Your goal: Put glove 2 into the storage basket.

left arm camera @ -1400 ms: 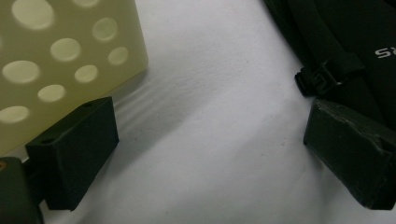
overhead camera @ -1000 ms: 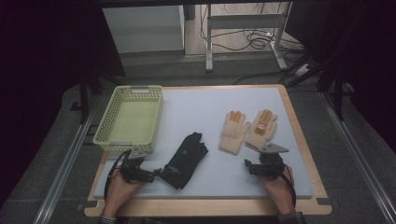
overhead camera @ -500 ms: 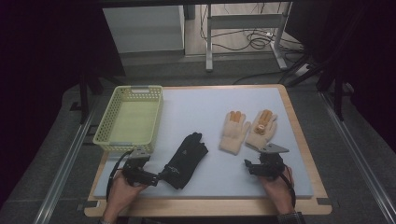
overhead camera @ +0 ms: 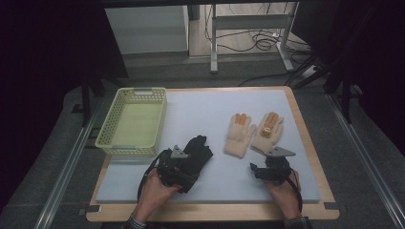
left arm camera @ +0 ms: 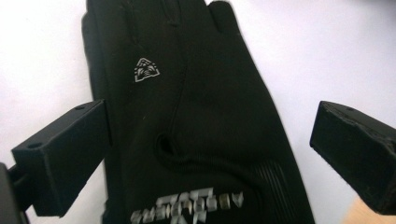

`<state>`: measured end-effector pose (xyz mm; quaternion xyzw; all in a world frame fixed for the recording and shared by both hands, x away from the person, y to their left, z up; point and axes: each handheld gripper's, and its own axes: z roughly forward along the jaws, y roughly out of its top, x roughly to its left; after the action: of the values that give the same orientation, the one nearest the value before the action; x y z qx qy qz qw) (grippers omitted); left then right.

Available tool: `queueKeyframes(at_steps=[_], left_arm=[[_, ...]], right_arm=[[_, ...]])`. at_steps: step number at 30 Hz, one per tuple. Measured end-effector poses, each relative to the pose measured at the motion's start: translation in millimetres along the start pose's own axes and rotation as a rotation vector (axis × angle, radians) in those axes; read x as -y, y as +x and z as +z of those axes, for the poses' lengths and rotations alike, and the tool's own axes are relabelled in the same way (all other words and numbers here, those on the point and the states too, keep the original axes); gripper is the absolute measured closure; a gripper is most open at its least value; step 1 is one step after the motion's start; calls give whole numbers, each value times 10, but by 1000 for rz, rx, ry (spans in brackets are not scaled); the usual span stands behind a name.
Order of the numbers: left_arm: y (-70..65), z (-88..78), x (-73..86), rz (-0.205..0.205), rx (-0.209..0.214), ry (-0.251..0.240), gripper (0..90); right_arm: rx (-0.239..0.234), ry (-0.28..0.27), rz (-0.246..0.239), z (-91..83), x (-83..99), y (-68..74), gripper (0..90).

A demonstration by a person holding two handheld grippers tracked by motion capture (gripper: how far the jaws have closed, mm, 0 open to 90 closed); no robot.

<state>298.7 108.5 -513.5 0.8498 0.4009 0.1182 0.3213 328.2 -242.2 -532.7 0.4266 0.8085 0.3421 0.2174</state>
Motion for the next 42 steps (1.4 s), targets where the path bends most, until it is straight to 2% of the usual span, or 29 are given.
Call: queueKeyframes(at_steps=[3, 6, 8, 11, 13, 14, 18, 20, 24, 27, 29, 31, 34, 42], left_arm=[[44, 116, 9, -16, -44, 27, 0], [136, 202, 56, -46, -18, 48, 0], [169, 230, 83, -66, 4, 45, 0], [124, 230, 77, -52, 3, 56, 0], [48, 244, 65, -29, -7, 70, 0], [13, 256, 62, -3, -27, 81, 0], [10, 248, 40, -6, -26, 88, 11], [41, 203, 29, -7, -21, 79, 114], [140, 148, 24, -19, -31, 63, 408], [229, 118, 37, -46, 10, 43, 544], [249, 100, 34, -48, 21, 33, 610], [251, 80, 12, -29, 2, 37, 637], [273, 28, -40, -27, -19, 29, 640], [357, -147, -238, -24, -26, 0, 637]], right_arm=[[0, -1, -2, 1, 0, 0, 226], [0, -1, -2, 0, 0, 0, 226], [0, -1, -1, 1, 0, 1, 227], [0, 0, -2, 0, 0, 0, 226], [0, 0, -2, 1, 0, -1, 226], [0, 0, -2, 1, 0, -1, 226], [0, 0, -2, 1, 0, 0, 227], [0, 0, -1, 1, 0, 1, 227], [0, -1, -1, 1, 0, 1, 226], [-1, -1, -2, 1, 0, 1, 226], [-1, -1, -1, 1, 0, 1, 226], [-1, -1, -1, 1, 0, 1, 226], [-1, -1, -1, 1, 0, 0, 226], [-1, -1, -1, 1, 1, 0, 226]])
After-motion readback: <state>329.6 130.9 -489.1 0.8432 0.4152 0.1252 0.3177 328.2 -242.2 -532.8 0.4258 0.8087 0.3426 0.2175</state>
